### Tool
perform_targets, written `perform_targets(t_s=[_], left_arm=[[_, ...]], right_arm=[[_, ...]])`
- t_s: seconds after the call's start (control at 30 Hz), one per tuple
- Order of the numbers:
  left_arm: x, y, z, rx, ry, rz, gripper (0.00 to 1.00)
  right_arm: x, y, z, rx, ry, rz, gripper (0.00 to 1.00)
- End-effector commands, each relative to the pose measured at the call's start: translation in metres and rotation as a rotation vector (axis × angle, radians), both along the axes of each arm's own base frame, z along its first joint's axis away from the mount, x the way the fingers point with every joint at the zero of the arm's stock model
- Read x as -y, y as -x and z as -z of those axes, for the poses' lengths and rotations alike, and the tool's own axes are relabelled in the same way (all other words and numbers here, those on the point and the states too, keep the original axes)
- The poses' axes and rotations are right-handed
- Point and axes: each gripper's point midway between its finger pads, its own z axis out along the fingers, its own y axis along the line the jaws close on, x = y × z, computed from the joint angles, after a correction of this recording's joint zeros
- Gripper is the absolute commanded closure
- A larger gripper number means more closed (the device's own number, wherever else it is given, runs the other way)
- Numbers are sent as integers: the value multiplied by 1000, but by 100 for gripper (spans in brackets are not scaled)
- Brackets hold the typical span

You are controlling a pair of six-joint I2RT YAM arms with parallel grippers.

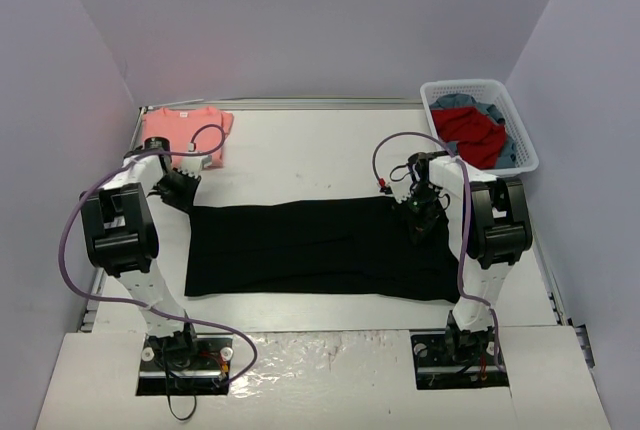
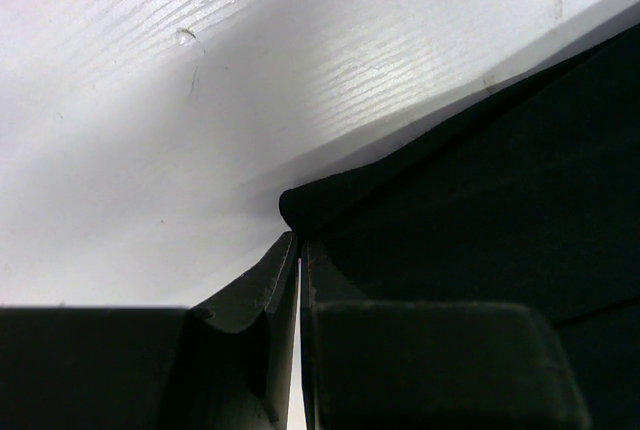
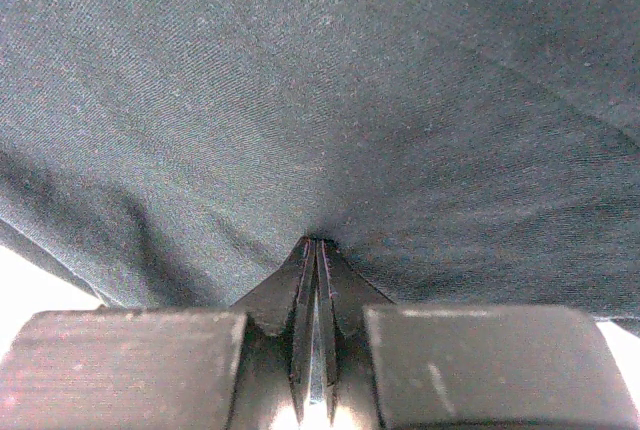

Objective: Fold and stack the t-shirts
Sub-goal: Fold the other side of the tshirt into a rectangle, then rotate the tshirt 90 degrees

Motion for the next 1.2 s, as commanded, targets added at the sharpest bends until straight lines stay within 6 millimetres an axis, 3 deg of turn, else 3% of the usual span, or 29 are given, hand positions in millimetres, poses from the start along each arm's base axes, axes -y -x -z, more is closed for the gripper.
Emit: perform_targets(t_s=[0.0,0.1,0.2,0.23,0.4,0.5,0.53,0.73,0.77,0.83,0.87,0.93,0.97,1.07,1.1,1.17], left_arm=[[-11,-13,-10,39,-19,-26,97],[-14,-13,-14,54,-39,-31,97],[-18,-12,-24,75,-67,-34,85],[-19,-11,-27,81,-78,-35,77],[-26,-3,-54,151,-134,-50,74],[-23,0,-74,207,-130,-59,73],[-21,2,-83,232,-127,-59,73],[-8,12,-116,332,-87,-50,73],[-8,13,-120,345,-88,-51,73],[-8,17,-127,369,-96,-56,73],[-9,17,-129,376,-98,-58,73],[-8,19,-134,388,-99,-66,73],[-7,20,-135,389,-94,-67,73],[-4,21,-139,404,-80,-67,73],[-4,20,-141,412,-82,-68,73],[-5,20,-144,426,-85,-75,73]], right_arm=[[44,42,80,-156,178,-61,100],[44,43,80,-158,178,-59,100],[43,38,79,-140,178,-56,100],[44,35,79,-131,181,-49,100],[42,-1,71,-28,180,-8,100],[37,-32,67,32,167,14,100],[35,-54,62,80,162,26,100],[17,-110,57,141,112,74,100],[13,-127,46,178,103,77,100],[10,-142,43,198,98,87,100],[7,-163,30,246,97,104,100],[4,-180,27,271,94,116,100],[1,-199,12,315,86,121,100],[-8,-220,9,335,85,125,100],[-13,-242,-8,403,73,130,100],[-22,-253,-6,415,72,124,100]])
